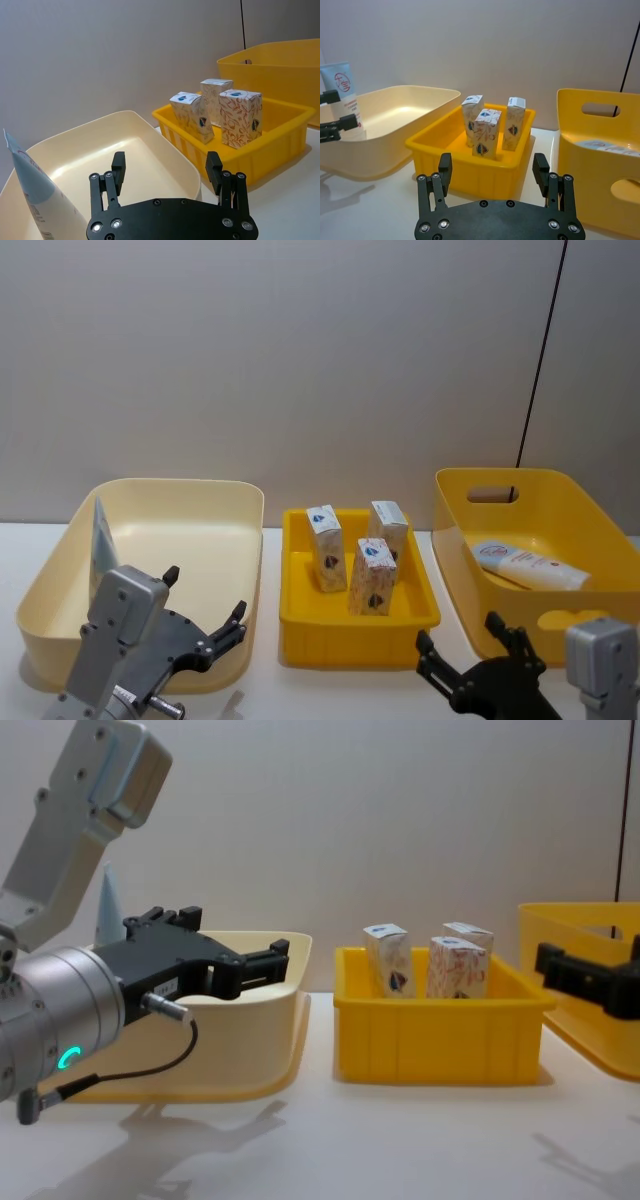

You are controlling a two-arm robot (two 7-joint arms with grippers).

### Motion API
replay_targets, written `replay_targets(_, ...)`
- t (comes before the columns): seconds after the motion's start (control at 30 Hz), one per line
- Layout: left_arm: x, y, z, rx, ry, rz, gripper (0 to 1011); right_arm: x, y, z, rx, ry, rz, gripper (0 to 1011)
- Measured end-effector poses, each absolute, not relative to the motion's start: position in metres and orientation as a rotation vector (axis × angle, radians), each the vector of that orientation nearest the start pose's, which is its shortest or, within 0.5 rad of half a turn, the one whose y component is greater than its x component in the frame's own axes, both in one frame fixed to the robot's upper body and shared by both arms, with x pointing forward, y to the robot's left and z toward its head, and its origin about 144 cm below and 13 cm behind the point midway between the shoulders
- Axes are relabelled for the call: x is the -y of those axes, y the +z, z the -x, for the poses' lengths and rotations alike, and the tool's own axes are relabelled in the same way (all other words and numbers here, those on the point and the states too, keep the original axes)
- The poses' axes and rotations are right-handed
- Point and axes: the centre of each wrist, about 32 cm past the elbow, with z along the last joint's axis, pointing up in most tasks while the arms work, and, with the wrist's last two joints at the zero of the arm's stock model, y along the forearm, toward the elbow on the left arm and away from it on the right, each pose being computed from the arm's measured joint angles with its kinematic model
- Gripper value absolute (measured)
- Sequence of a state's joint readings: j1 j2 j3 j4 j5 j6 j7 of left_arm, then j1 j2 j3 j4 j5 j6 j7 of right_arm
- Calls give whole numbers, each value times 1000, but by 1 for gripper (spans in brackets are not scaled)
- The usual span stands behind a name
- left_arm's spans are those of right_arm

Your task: Bimanual collaborative sorting of washing and personal care products

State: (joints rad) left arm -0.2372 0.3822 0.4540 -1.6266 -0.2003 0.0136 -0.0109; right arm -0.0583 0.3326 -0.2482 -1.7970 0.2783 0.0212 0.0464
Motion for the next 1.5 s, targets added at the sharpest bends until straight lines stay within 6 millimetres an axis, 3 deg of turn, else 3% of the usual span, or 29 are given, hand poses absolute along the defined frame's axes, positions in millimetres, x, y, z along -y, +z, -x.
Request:
replay_targets(0.4, -198, 1204, -492, 268, 1124, -61, 1000, 224, 1182, -429, 62, -1222, -32, 1001)
replay_targets(0.8, -198, 1204, -492, 267, 1124, -61, 1000, 226, 1191, -453, 79, -1228, -33, 1001)
replay_targets(1.5, -198, 1204, -492, 268, 1124, -61, 999, 226, 1195, -463, 85, -1229, -34, 1001)
